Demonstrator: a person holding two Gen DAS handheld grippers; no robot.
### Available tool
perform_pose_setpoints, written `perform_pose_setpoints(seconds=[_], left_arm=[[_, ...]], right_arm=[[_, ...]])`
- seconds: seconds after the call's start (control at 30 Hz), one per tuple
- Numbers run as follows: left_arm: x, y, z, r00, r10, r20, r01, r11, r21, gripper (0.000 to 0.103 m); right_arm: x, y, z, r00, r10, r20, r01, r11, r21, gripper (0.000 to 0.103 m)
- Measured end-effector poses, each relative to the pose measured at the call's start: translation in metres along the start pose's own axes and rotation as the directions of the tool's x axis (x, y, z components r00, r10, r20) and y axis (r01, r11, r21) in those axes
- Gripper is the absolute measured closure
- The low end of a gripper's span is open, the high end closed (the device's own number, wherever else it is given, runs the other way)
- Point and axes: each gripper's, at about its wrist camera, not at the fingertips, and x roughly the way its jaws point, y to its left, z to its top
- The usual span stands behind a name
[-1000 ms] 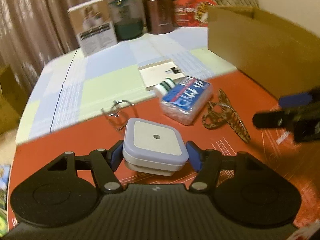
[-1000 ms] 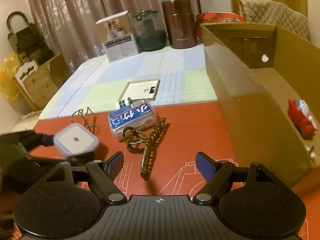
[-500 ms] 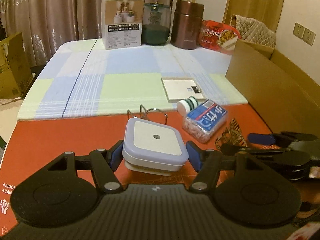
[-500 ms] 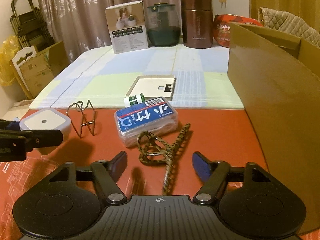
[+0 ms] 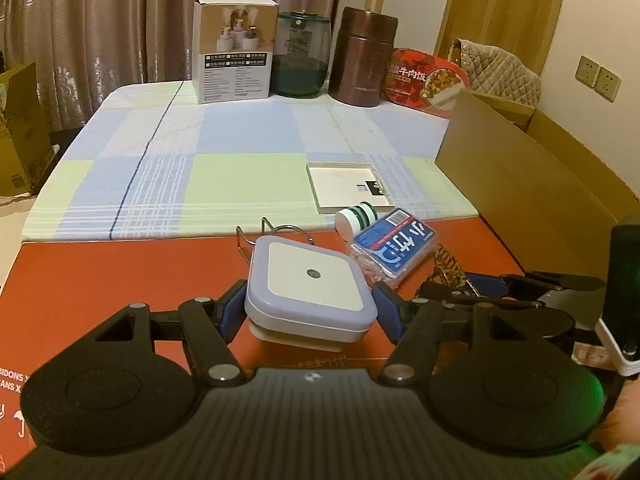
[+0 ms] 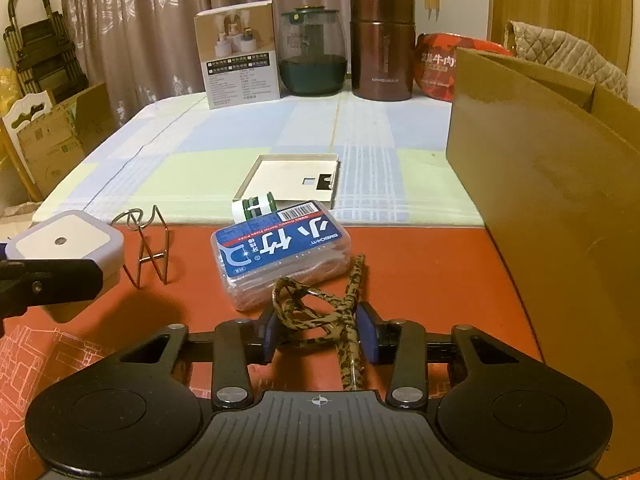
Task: Organize rigid objects
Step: 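Grasp the braided cord keychain with the right tool while the left tool holds the night light, then carry the night light and braided cord in both tools over the cardboard box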
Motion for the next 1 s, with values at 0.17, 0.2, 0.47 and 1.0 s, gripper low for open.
perform_pose_setpoints(seconds=[0.17,0.2,0.47,1.0], left_arm=[[0.001,-0.004,-0.004,1.0,-0.011,-0.009,0.011,1.0,0.005,0.041],[0.0,-0.006,-0.006,1.0,-0.012,-0.013,0.012,1.0,0.006,0.041],[-0.024,-0.022,-0.009,1.0,0.005,0.018,-0.005,1.0,0.011,0.041],[-0.114,-0.061,-0.023,0.996,0.043,0.076,-0.034,0.992,-0.12,0.041]], right_arm=[[-0.016,-0.005,-0.006,1.0,0.002,0.001,-0.002,1.0,-0.003,0.066],[-0.021,-0.006,-0.007,1.0,0.004,0.002,-0.004,1.0,-0.002,0.066],[-0.07,-0.011,-0.005,0.999,0.029,0.031,-0.029,1.0,0.0,0.066],[-0.174,-0.021,0.0,0.99,0.095,0.108,-0.096,0.995,0.007,0.066]])
